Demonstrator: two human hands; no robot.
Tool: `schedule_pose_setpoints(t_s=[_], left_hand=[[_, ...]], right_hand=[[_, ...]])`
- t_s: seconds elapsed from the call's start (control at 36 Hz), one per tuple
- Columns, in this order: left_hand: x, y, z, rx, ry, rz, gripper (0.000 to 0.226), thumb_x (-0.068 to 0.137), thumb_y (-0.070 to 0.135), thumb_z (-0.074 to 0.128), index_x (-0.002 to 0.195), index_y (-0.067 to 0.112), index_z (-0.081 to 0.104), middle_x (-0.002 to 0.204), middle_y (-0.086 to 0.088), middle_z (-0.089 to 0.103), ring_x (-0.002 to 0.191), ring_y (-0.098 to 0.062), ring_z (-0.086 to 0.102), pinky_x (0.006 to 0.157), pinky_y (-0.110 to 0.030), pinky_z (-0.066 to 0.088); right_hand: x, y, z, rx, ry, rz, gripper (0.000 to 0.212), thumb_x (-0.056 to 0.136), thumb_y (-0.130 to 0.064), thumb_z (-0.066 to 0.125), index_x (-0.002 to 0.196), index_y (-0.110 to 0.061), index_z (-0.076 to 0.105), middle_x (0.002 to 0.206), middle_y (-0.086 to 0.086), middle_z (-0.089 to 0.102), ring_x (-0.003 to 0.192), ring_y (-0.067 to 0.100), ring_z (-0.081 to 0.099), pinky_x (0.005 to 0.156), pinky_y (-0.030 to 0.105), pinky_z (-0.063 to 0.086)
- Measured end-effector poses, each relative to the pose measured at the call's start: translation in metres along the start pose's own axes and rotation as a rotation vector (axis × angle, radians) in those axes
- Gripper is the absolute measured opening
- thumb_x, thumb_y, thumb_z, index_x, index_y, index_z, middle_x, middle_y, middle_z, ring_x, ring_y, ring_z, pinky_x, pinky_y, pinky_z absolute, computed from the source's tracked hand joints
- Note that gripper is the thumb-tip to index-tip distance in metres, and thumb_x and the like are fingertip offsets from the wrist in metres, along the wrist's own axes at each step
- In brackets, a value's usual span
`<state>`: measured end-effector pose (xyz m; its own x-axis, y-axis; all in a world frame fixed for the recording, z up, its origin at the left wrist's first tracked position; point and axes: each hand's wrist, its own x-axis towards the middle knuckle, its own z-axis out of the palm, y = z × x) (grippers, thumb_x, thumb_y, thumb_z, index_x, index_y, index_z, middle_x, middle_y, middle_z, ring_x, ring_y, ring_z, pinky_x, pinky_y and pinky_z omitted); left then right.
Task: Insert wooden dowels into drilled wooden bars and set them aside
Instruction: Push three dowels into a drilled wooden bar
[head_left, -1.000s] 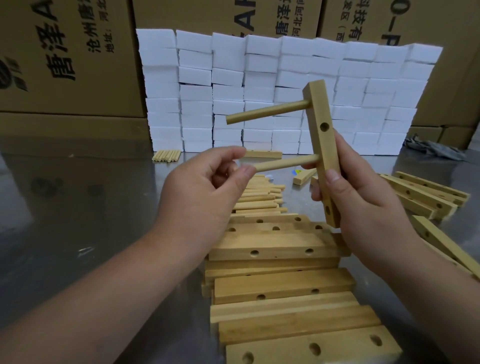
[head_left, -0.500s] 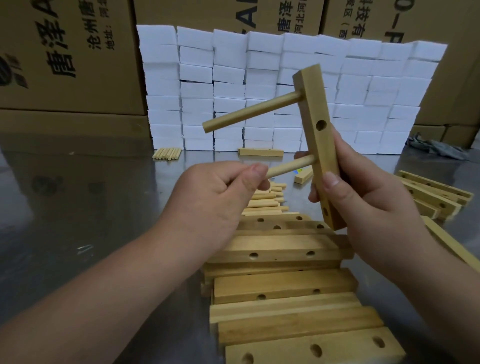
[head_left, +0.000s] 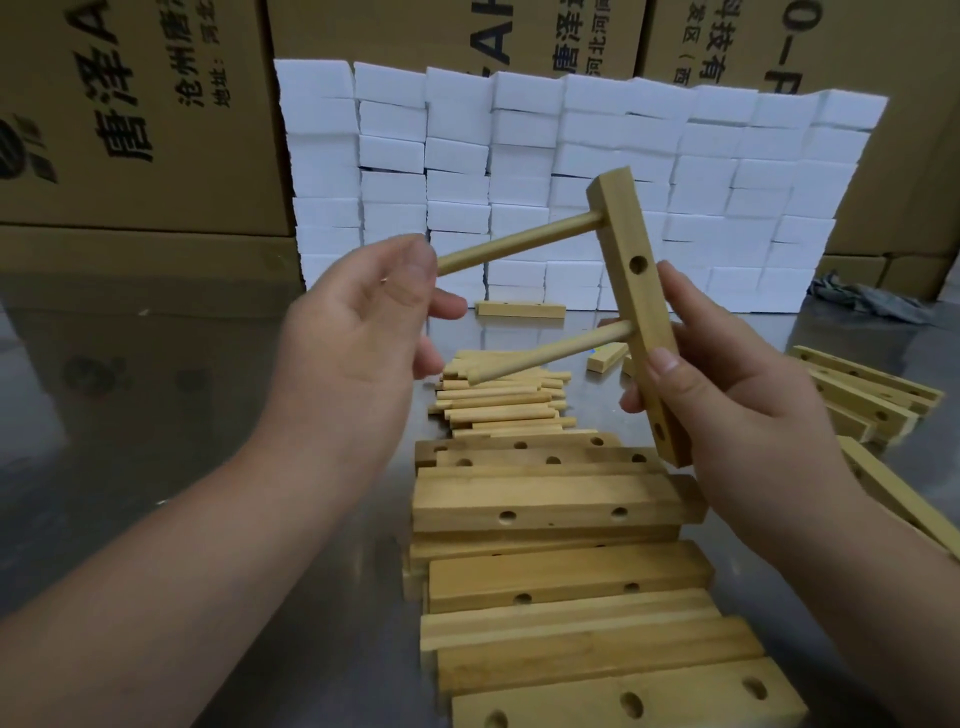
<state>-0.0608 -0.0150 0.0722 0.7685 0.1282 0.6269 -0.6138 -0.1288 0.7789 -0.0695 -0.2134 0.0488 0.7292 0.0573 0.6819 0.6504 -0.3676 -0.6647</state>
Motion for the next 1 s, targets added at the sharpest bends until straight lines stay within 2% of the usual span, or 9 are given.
schedule_pose_setpoints(t_s=[0.11, 0.22, 0.53, 0.64, 0.72, 0.78, 0.83, 0.89, 1.0], left_hand=[[0.001, -0.002, 0.001, 0.021, 0.052, 0.037, 0.011, 0.089, 0.036, 0.052, 0.092, 0.033, 0.061, 0.071, 0.019, 0.066, 0.052, 0.002, 0.053, 0.052, -0.008, 0.043], [0.004, -0.006, 0.001, 0.010, 0.088, 0.030, 0.016, 0.090, 0.019, 0.055, 0.081, 0.030, 0.063, 0.062, 0.017, 0.065, 0.051, 0.002, 0.052, 0.051, -0.008, 0.043], [0.006, -0.007, -0.001, -0.004, 0.085, 0.034, 0.015, 0.090, 0.021, 0.055, 0.079, 0.029, 0.062, 0.059, 0.015, 0.064, 0.051, 0.001, 0.054, 0.051, -0.009, 0.044], [0.004, -0.006, -0.001, 0.040, 0.074, 0.023, 0.007, 0.089, 0.029, 0.055, 0.091, 0.032, 0.062, 0.073, 0.019, 0.069, 0.057, 0.002, 0.059, 0.055, -0.012, 0.047], [0.004, -0.006, -0.001, 0.091, 0.034, -0.037, 0.042, 0.080, 0.054, 0.047, 0.118, 0.036, 0.046, 0.082, 0.024, 0.068, 0.065, 0.002, 0.062, 0.067, -0.025, 0.047], [0.004, -0.006, -0.002, 0.126, -0.010, -0.058, 0.059, 0.065, 0.064, 0.044, 0.116, 0.036, 0.045, 0.082, 0.025, 0.067, 0.066, 0.003, 0.062, 0.067, -0.026, 0.045], [0.002, -0.003, -0.001, 0.157, -0.096, -0.075, 0.062, 0.056, 0.065, 0.048, 0.109, 0.035, 0.053, 0.082, 0.025, 0.068, 0.068, 0.006, 0.062, 0.062, -0.018, 0.048], [-0.002, -0.002, 0.002, 0.147, -0.187, -0.099, 0.052, 0.056, 0.057, 0.058, 0.102, 0.034, 0.060, 0.080, 0.021, 0.069, 0.070, 0.007, 0.062, 0.058, -0.008, 0.046], [-0.006, 0.000, 0.007, 0.072, -0.222, -0.112, 0.014, 0.077, 0.021, 0.068, 0.087, 0.030, 0.068, 0.077, 0.008, 0.071, 0.063, 0.001, 0.062, 0.060, -0.009, 0.048]], right_hand=[[-0.001, -0.002, 0.002, -0.024, -0.034, -0.002, 0.047, 0.095, -0.013, 0.047, 0.126, -0.048, 0.043, 0.074, -0.009, 0.064, 0.066, -0.003, 0.057, 0.054, 0.010, 0.043], [-0.002, -0.005, 0.002, 0.007, -0.053, -0.008, 0.047, 0.092, -0.011, 0.047, 0.123, -0.047, 0.044, 0.073, -0.015, 0.063, 0.064, -0.004, 0.057, 0.054, 0.008, 0.042], [-0.003, -0.004, 0.001, 0.062, -0.102, 0.024, 0.048, 0.092, -0.012, 0.047, 0.119, -0.052, 0.045, 0.073, -0.010, 0.063, 0.066, -0.002, 0.058, 0.053, 0.011, 0.042], [-0.002, -0.002, 0.003, 0.094, -0.033, 0.050, 0.046, 0.093, -0.011, 0.046, 0.122, -0.047, 0.042, 0.069, -0.012, 0.064, 0.062, 0.007, 0.057, 0.050, 0.012, 0.041], [-0.001, -0.002, 0.002, 0.118, 0.042, 0.065, 0.046, 0.093, -0.016, 0.046, 0.119, -0.052, 0.035, 0.072, -0.008, 0.067, 0.067, 0.016, 0.060, 0.054, 0.019, 0.046], [0.000, -0.002, 0.000, 0.125, 0.079, 0.076, 0.047, 0.093, -0.018, 0.047, 0.116, -0.057, 0.032, 0.076, -0.008, 0.068, 0.074, 0.025, 0.061, 0.059, 0.030, 0.048], [0.001, -0.001, -0.001, 0.132, 0.102, 0.082, 0.047, 0.094, -0.019, 0.047, 0.114, -0.059, 0.031, 0.079, -0.006, 0.069, 0.079, 0.032, 0.059, 0.060, 0.035, 0.048], [0.001, -0.001, 0.000, 0.128, 0.101, 0.076, 0.046, 0.092, -0.023, 0.048, 0.114, -0.059, 0.030, 0.080, -0.006, 0.070, 0.079, 0.029, 0.061, 0.061, 0.036, 0.048], [-0.001, -0.003, 0.002, 0.139, 0.063, 0.070, 0.054, 0.076, -0.038, 0.049, 0.122, -0.054, 0.025, 0.086, -0.010, 0.070, 0.076, 0.007, 0.067, 0.062, 0.023, 0.052]])
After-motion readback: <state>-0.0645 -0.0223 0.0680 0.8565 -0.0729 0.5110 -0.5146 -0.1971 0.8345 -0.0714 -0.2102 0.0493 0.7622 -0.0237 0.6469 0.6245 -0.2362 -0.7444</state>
